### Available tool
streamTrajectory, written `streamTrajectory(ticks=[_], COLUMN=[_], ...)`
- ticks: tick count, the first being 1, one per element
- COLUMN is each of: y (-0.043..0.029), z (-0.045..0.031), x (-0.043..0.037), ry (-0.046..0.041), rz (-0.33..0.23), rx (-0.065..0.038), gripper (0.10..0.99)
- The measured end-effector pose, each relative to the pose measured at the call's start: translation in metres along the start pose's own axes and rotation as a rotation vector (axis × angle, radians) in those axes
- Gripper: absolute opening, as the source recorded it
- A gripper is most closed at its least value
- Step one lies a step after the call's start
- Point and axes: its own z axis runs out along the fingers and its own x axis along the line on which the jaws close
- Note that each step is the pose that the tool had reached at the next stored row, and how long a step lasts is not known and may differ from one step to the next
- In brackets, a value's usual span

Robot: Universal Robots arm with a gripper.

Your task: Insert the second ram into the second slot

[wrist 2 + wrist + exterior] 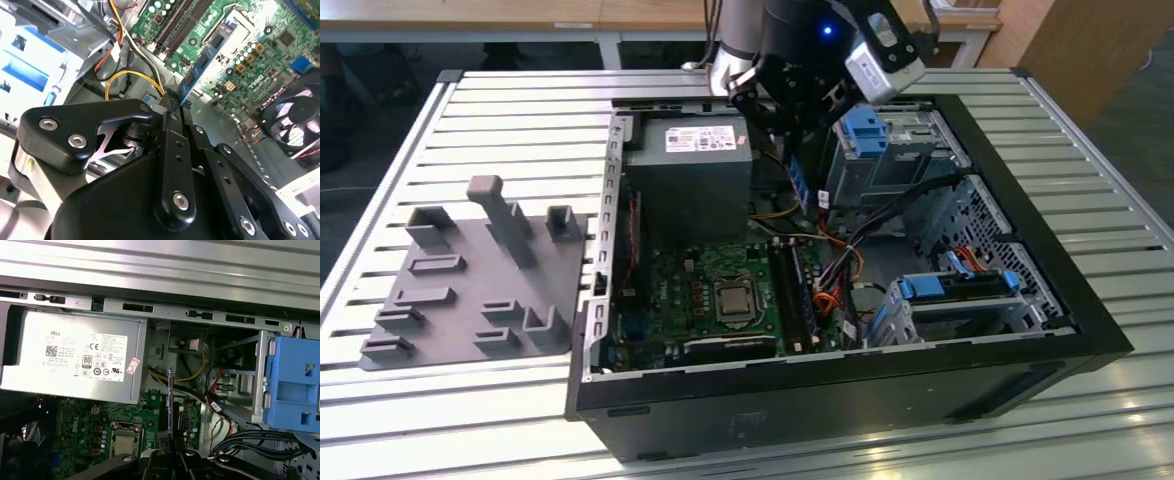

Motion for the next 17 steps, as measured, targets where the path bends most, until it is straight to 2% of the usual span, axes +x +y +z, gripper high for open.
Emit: streamTrajectory(ticks=[7,12,17], y=[-0.0103,-0.0134,-0.0247], z=[0.0019,0.0051,0.0077], x=[0.0009,0.0012,0.0021], ry=[-0.0008,-0.0022,-0.0027], rz=[0.020,0.058,0.072], rx=[0.000,0.001,0.001], gripper=[0.141,0.141,0.141])
